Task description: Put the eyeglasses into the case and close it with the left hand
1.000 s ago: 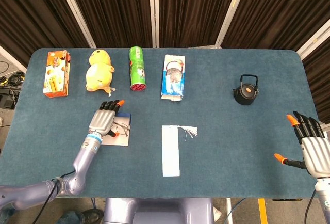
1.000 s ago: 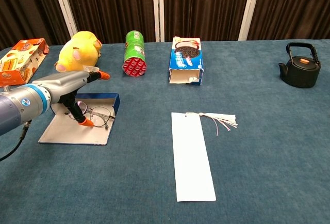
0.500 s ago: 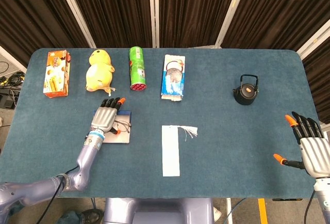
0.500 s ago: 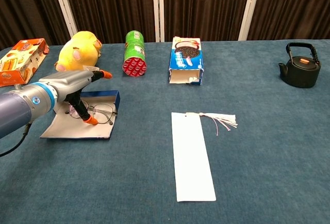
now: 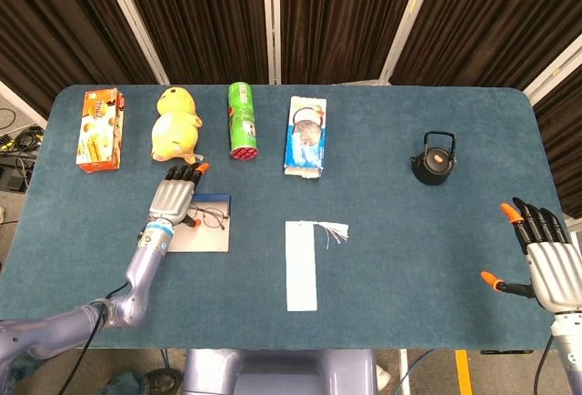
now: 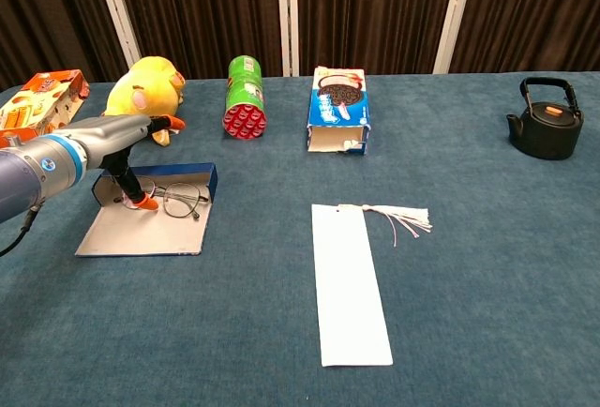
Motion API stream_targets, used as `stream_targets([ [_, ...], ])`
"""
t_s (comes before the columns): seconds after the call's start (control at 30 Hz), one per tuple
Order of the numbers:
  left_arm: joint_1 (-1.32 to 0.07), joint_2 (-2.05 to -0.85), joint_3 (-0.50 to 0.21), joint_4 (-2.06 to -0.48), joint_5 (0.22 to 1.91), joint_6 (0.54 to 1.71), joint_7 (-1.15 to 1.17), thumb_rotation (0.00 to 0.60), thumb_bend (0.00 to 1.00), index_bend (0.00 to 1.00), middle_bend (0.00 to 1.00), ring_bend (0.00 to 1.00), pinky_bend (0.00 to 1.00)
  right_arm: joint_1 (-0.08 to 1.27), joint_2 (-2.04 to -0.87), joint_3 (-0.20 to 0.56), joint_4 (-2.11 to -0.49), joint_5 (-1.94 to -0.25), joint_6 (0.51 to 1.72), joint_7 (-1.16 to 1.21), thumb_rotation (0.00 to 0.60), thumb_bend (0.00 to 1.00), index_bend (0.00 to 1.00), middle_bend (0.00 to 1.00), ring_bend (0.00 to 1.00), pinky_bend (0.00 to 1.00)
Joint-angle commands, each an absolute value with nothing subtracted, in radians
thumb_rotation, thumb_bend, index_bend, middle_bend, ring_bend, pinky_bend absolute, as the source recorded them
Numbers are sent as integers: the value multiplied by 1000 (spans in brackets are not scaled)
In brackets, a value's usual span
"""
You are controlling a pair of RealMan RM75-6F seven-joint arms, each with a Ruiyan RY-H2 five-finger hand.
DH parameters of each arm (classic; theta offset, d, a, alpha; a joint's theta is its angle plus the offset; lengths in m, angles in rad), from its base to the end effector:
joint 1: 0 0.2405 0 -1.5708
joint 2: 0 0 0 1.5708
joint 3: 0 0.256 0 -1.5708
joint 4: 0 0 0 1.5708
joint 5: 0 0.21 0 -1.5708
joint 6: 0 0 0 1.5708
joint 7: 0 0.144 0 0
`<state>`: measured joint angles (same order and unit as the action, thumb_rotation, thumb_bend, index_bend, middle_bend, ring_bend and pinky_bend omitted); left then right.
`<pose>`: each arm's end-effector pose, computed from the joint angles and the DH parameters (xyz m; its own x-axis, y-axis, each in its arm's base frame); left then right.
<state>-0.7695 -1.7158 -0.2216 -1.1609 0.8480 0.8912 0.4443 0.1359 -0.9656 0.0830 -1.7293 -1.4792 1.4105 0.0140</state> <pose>-0.1977 0.3809 -0.0429 0.4609 0.3141 0.8300 0.8867 -0.1247 -0.4452 -0.2911 -0.2016 0.1919 0.4128 -0.0209 0.9106 -0.9102 -0.0445 0.4117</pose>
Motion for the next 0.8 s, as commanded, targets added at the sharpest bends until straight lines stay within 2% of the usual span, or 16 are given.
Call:
stream_targets([
  [0.03,-771,-1726,-222,-1133,859,872,412,600,129,0,0,0,0,137,-967,84,-1729,-1477,1408,12,600,0,0,0,0,0],
  [0.3,-780,-1764,-231,-1054,924,863,325,600,129,0,0,0,0,140,-972,85,-1722,-1471,1403,11,600,0,0,0,0,0],
  [0.67,-812,-1805,-266,-968,931,837,289,600,141,0,0,0,0,142,-975,89,-1716,-1456,1398,8,600,0,0,0,0,0],
  [0.8,-818,-1817,-283,-944,909,835,297,600,230,0,0,0,0,143,-975,90,-1715,-1452,1396,10,600,0,0,0,0,0],
])
